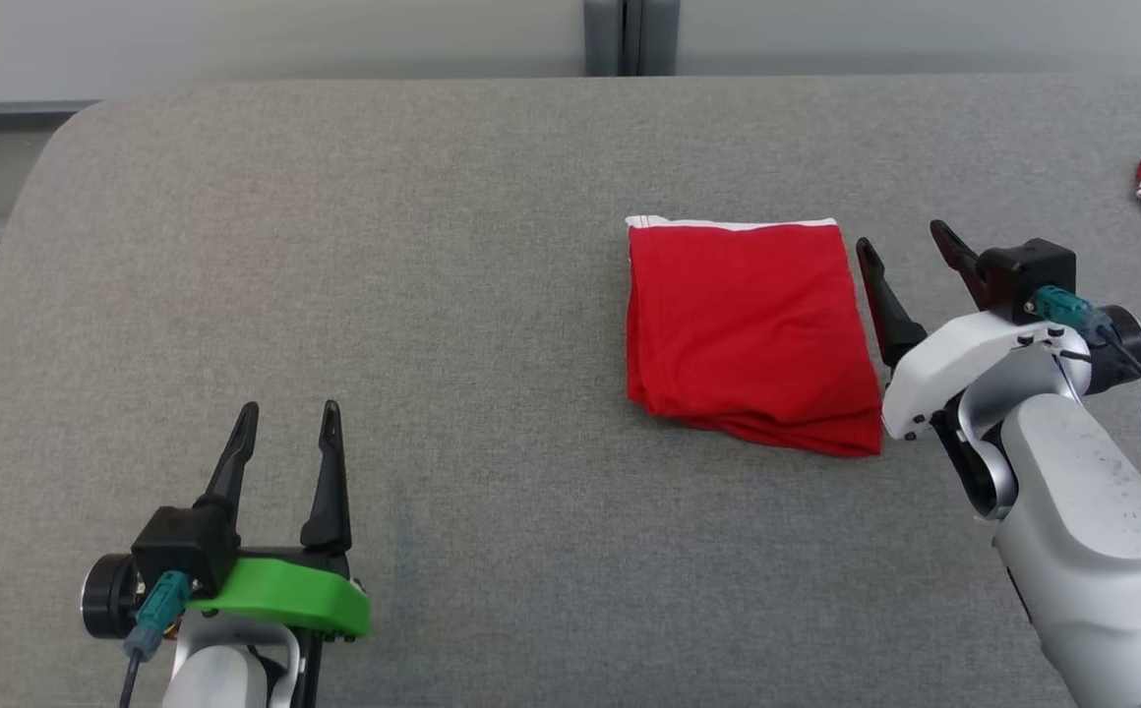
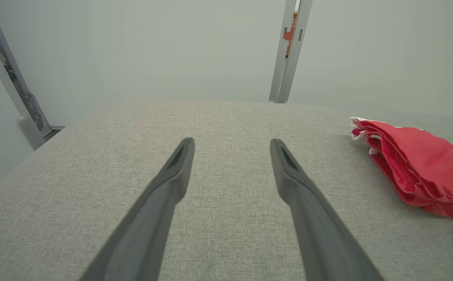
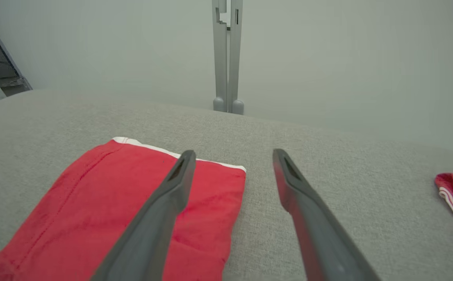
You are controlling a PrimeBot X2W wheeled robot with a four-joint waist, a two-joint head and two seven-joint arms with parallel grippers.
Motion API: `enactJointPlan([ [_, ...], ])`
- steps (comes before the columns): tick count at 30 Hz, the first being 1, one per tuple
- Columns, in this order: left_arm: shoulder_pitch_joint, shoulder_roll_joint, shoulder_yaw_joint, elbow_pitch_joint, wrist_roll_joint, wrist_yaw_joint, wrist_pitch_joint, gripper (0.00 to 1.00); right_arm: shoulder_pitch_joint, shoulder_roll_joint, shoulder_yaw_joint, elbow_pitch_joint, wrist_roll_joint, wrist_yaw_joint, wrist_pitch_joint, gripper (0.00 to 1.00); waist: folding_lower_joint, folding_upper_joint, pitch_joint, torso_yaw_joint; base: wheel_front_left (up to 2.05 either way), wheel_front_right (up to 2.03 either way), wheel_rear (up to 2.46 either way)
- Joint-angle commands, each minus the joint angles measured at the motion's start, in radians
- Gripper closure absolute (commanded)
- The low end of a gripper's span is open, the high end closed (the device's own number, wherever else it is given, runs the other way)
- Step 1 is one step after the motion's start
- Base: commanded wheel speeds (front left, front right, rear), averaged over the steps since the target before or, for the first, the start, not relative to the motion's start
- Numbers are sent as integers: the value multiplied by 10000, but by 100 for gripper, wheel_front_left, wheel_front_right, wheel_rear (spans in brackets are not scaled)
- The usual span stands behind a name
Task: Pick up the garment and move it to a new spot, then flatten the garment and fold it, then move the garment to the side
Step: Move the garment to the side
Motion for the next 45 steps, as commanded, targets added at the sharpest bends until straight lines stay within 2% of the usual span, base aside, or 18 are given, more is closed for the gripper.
enactJointPlan([
  [1, -251, -38, -46, 49, -92, 70, -61, 0, -236, -79, 58, 317, -22, 0, 9, 0, 0, 0, 613, 481, 0, 0, 0],
  [9, -773, -122, -316, 170, -135, 61, -77, 0, -894, -99, 349, 2434, 419, 0, 31, 0, 0, 0, 1187, 820, 0, 0, 0],
  [15, -842, -159, -315, 139, -184, 115, -79, 0, -800, 307, 568, 3450, 1091, 1, -49, 0, 0, 0, 1288, 812, 0, 0, 0],
  [17, -824, -164, -308, 135, -185, 140, -74, 0, -682, 502, 777, 3687, 1369, 6, 49, 69, 0, 0, 1310, 766, 0, 0, 0],
  [18, -827, -165, -303, 138, -183, 156, -74, 0, -680, 530, 850, 3769, 1505, 6, 39, 100, 0, 0, 1319, 737, 0, 0, 0],
  [26, -971, -172, -258, 73, -88, 169, -72, 0, -1329, -81, 1384, 3916, 1879, -22, -444, 100, 0, 0, 1423, 355, 0, 0, 0],
  [31, -1060, -172, -213, -61, 8, 153, -72, 0, -1940, -564, 2323, 3507, 1802, -16, -368, 100, 0, 0, 1764, -239, 0, 0, 0],
  [40, -1696, -92, -129, -350, 314, 115, -62, 0, -3184, -2478, 3949, 2287, 2177, -8, 37, 100, 0, 0, 2938, -1564, 0, 0, 0],
  [45, -2013, 57, -106, -458, 545, 78, -62, 0, -3850, -3749, 4319, 1619, 2597, -8, 150, 100, 0, 0, 3691, -2262, 0, 0, 0],
])
